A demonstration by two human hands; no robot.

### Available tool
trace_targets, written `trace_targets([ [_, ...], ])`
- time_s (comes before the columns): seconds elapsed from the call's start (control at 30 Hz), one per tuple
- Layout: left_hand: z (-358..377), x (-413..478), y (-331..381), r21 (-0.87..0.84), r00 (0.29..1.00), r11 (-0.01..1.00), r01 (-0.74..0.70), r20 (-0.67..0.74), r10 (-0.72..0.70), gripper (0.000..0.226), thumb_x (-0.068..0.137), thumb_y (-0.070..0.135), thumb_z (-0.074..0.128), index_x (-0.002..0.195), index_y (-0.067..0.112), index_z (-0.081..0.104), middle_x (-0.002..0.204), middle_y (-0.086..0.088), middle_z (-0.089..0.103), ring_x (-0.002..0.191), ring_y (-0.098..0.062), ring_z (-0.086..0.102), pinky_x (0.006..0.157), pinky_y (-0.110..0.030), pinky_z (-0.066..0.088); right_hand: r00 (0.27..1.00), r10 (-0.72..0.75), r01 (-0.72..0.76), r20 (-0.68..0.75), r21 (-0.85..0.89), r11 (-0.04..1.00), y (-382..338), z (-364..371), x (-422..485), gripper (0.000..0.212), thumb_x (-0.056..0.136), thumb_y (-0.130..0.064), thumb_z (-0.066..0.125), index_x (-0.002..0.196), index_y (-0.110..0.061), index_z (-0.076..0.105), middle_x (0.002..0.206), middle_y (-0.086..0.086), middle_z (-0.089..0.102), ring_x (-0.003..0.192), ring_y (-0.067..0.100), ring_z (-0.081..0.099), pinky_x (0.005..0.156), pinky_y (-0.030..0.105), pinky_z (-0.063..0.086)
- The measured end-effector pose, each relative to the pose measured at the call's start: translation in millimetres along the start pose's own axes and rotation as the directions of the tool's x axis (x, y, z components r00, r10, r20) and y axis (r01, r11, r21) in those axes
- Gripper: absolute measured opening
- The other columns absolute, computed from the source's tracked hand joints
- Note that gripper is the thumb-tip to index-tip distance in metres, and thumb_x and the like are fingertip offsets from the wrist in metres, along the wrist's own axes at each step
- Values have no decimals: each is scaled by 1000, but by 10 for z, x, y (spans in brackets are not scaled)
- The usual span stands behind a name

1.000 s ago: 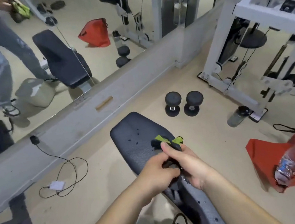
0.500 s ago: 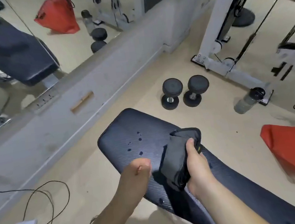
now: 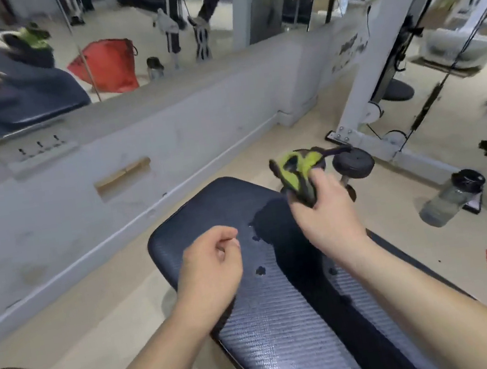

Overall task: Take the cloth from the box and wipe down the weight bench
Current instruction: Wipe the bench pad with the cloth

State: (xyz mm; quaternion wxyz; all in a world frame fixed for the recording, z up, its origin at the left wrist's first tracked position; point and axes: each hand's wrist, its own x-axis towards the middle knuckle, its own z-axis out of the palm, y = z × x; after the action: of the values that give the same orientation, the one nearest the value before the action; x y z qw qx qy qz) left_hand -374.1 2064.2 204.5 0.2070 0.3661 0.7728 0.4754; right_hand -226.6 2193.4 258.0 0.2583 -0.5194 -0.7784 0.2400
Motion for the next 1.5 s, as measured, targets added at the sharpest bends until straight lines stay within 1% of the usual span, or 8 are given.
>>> trace_targets([
  [0.1,-161,-62,-126,172,998,984,-52,-37,60,17,91,24,62,104,29,72,97,11,69,83,-5,64,83,-28,51,946,47,77,320,-366,927,85,372,-169,34,93,-33,58,123,-19,55,136,10,57,131,38,48,101,46,42],
  [0.4,-457,-93,-418,623,979,781,-53,187,-83,39,91,9,43,128,10,57,162,-10,34,152,-27,28,119,-37,32,836,31,210,549,-371,904,163,471,-684,65,106,-41,38,168,-25,22,178,3,13,164,24,9,132,44,9],
  [0.73,-511,57,-676,551,965,829,-92,254,-62,57,95,8,36,151,20,40,172,6,12,158,-11,10,123,-32,27,867,35,202,497,-414,888,-50,1070,271,64,107,-45,29,168,-29,20,179,2,6,165,26,3,132,50,6],
  [0.9,-644,106,-744,464,955,876,-127,296,-19,59,99,6,39,154,25,42,169,8,19,156,-6,15,114,-12,7,842,-24,312,540,-449,837,-151,1089,-42,68,105,-46,31,169,-28,15,179,4,4,165,26,3,132,47,6],
  [1.03,-687,133,-758,427,982,902,-61,186,-22,55,93,5,46,141,27,60,160,13,41,149,-6,35,117,-18,22,715,-124,503,688,-383,775,-189,752,-909,91,81,-57,9,169,-33,11,179,0,0,165,23,-1,131,41,1],
  [1.13,-689,156,-745,454,992,890,-36,126,-24,39,88,8,51,116,23,73,157,11,48,143,-16,46,108,-33,47,639,-108,538,762,-342,771,-164,570,-1083,81,90,-57,12,168,-39,5,178,-9,-8,164,16,-10,130,34,-8],
  [1.3,-667,205,-750,518,992,855,3,110,-70,13,85,20,56,73,24,52,139,-10,55,131,-32,49,89,-40,53,705,-121,500,699,-369,783,-111,877,-302,65,107,-49,34,168,-40,12,179,-8,-1,165,17,-1,133,43,4],
  [1.5,-769,147,-729,520,988,854,-5,133,-76,28,89,7,49,110,7,68,140,-8,58,124,-29,57,96,-45,53,811,-17,362,585,-477,801,-279,1330,156,67,106,-53,24,169,-35,7,180,1,-3,165,26,-2,132,51,3],
])
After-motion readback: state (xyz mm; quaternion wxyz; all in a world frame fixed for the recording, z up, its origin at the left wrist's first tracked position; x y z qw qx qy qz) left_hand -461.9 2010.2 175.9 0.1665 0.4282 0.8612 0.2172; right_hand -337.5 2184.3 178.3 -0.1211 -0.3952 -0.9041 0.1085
